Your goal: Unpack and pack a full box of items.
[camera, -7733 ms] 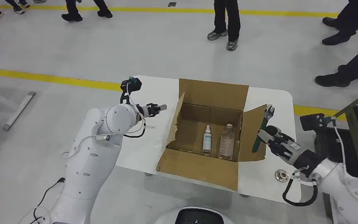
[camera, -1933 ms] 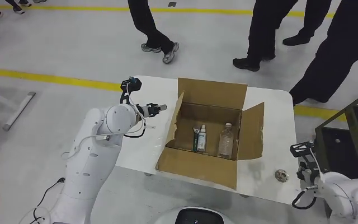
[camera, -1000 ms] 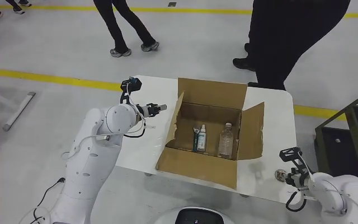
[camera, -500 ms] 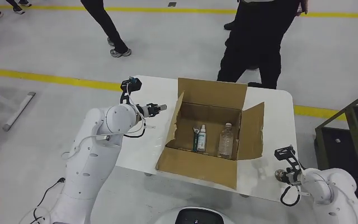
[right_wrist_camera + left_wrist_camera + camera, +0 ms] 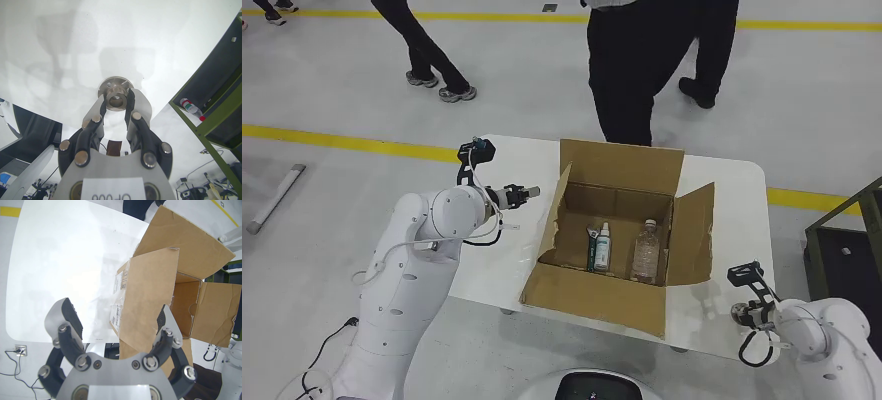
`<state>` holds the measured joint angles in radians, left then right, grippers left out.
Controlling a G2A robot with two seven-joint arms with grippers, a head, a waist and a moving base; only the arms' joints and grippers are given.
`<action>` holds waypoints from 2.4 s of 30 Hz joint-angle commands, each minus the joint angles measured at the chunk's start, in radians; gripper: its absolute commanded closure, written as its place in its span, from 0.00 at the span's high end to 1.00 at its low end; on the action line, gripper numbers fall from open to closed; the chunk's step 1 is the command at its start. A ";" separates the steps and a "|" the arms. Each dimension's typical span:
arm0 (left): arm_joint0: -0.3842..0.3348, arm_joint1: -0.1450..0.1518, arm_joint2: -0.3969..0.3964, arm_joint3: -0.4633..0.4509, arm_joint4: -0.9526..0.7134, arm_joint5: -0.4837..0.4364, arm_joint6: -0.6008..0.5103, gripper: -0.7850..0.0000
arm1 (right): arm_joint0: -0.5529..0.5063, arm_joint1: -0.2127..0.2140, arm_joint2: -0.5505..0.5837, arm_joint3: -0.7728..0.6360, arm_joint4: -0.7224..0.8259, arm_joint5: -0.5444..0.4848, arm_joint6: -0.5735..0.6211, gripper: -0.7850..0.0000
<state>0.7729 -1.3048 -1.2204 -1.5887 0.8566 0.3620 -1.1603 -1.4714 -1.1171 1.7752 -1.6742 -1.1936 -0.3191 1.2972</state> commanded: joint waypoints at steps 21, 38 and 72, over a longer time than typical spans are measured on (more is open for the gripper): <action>0.000 0.000 0.000 0.000 0.000 0.000 0.000 1.00 | -0.084 0.020 0.179 -0.299 0.206 0.051 -0.021 0.00; 0.000 0.000 0.000 0.000 0.000 0.000 0.000 1.00 | -0.205 0.017 0.418 -0.548 0.428 0.058 -0.147 0.00; 0.000 0.000 0.000 0.000 0.000 0.000 0.000 1.00 | 0.039 0.026 -0.114 -0.483 0.438 0.003 -0.479 0.00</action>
<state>0.7729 -1.3048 -1.2204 -1.5887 0.8566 0.3620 -1.1603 -1.4324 -1.0915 1.6617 -2.1577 -0.7555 -0.3161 0.8186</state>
